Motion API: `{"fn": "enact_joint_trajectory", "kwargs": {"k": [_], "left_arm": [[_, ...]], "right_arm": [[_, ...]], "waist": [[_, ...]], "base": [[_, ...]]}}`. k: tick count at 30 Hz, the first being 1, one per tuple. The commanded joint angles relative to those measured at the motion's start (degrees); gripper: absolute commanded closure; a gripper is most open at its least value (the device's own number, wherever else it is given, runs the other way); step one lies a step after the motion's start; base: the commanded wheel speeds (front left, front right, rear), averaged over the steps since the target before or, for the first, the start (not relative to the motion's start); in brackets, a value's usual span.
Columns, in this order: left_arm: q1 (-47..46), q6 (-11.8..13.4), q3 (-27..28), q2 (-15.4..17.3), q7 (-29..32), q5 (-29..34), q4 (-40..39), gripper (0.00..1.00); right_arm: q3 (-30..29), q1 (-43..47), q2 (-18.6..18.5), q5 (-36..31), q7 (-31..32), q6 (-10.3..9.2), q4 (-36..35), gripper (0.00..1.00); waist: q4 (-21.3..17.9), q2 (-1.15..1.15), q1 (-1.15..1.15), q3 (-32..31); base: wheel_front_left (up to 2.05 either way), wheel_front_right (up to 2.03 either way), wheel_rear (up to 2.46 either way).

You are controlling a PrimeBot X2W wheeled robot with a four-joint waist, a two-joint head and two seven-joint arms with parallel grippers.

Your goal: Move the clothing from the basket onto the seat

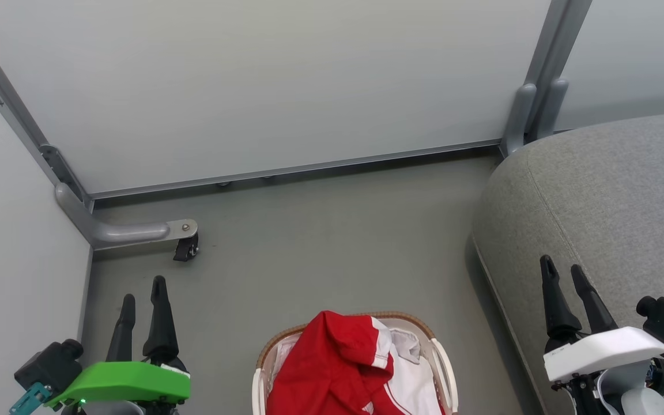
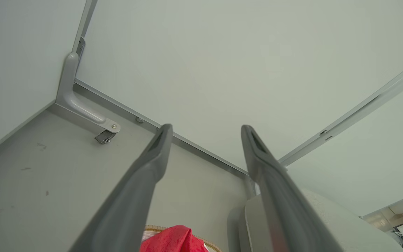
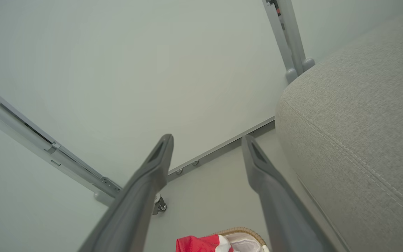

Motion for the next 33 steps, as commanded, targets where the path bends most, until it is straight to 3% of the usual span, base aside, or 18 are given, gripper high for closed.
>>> {"fn": "enact_joint_trajectory", "kwargs": {"k": [1, 33], "left_arm": [[0.27, 0.35, -0.12, 0.40, -0.50, 2.11, -0.51, 0.00], [2.87, 0.97, -2.63, 0.55, -4.94, 19.15, 3.77, 0.00]], "right_arm": [[0.14, 0.45, -0.40, -2.05, -0.63, 0.02, -0.73, 0.00], [1.59, 1.94, -0.61, -21.65, -5.10, 0.03, 1.55, 0.00]], "waist": [[0.05, 0.00, 0.00, -0.01], [0.47, 0.00, 0.00, -0.12]], "base": [[0.00, 0.00, 0.00], [0.00, 0.00, 0.00]]}}
